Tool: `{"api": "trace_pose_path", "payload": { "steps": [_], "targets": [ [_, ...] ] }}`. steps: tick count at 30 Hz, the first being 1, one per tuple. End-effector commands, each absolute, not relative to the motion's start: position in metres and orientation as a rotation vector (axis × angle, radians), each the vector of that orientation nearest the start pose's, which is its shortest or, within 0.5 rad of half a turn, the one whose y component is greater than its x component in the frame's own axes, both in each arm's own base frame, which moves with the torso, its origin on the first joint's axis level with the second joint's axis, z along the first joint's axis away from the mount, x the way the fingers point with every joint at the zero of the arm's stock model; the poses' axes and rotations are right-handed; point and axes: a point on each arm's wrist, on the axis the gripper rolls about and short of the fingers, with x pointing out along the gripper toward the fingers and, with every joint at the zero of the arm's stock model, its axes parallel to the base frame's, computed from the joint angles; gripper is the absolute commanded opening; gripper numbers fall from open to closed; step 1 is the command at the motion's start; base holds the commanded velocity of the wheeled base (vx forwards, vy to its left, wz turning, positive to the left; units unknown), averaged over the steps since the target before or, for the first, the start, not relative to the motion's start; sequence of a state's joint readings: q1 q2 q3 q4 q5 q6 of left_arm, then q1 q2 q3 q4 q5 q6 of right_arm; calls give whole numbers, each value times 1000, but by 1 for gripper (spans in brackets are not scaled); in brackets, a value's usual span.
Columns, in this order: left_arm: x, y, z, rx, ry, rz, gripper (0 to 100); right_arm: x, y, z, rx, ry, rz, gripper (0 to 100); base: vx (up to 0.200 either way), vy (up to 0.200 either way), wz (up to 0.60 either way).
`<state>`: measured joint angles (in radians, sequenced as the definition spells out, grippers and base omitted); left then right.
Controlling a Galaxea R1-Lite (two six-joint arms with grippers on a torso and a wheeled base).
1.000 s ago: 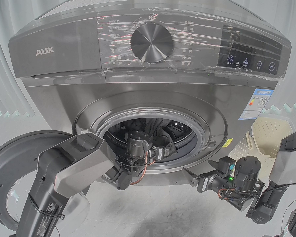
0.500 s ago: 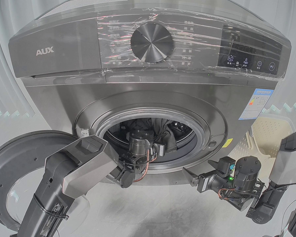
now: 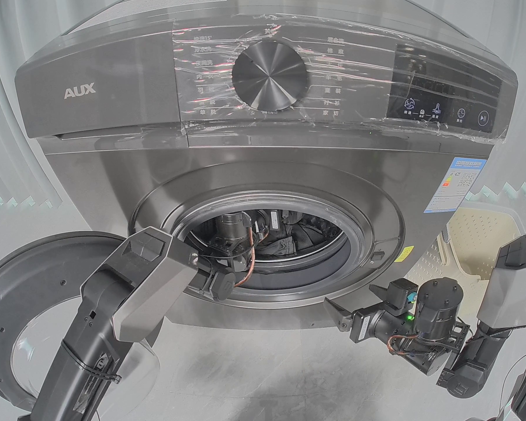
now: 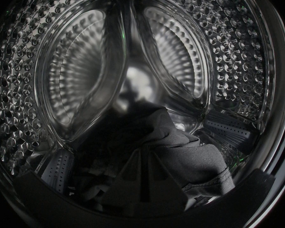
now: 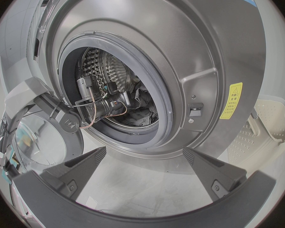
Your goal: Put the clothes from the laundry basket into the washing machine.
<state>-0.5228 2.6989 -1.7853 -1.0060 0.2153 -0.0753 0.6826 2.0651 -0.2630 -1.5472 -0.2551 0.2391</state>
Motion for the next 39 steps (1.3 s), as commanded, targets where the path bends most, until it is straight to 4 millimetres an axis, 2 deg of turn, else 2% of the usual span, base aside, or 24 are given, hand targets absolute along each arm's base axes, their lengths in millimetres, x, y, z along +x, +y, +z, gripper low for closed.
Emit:
{"api": "trace_pose_path", "payload": {
  "steps": [1,9,10,18,20,22,25,28,31,36,37,38,39],
  "targets": [
    [482,-256,37,-111,-86,-281,0,217,168,50,119,281,393,100,0,0,0],
    [483,-257,41,-115,-99,-277,0,217,168,50,118,282,393,100,0,0,0],
    [483,-257,41,-114,-98,-277,100,217,168,50,118,282,393,100,0,0,0],
    [473,-263,33,-102,-59,-294,100,217,168,50,118,282,393,100,0,0,0],
    [460,-271,36,-89,-31,-317,100,217,168,51,120,280,393,100,0,0,0],
    [457,-273,37,-86,-24,-323,100,217,168,51,119,281,393,100,0,0,0],
    [437,-281,35,-58,26,-355,100,216,168,52,120,277,394,100,0,0,0],
    [424,-282,32,-38,64,-371,100,216,168,52,120,275,394,100,0,0,0],
    [420,-280,30,-31,75,-372,100,216,168,53,121,274,394,100,0,0,0],
    [404,-280,36,-34,60,-391,100,216,168,53,122,273,395,100,0,0,0],
    [395,-279,37,-31,68,-400,100,216,168,53,121,274,394,100,0,0,0],
    [395,-279,37,-31,68,-400,100,216,168,53,121,274,394,100,0,0,0],
    [381,-279,36,-24,77,-417,100,216,168,53,121,274,394,100,0,0,0]
  ]
}}
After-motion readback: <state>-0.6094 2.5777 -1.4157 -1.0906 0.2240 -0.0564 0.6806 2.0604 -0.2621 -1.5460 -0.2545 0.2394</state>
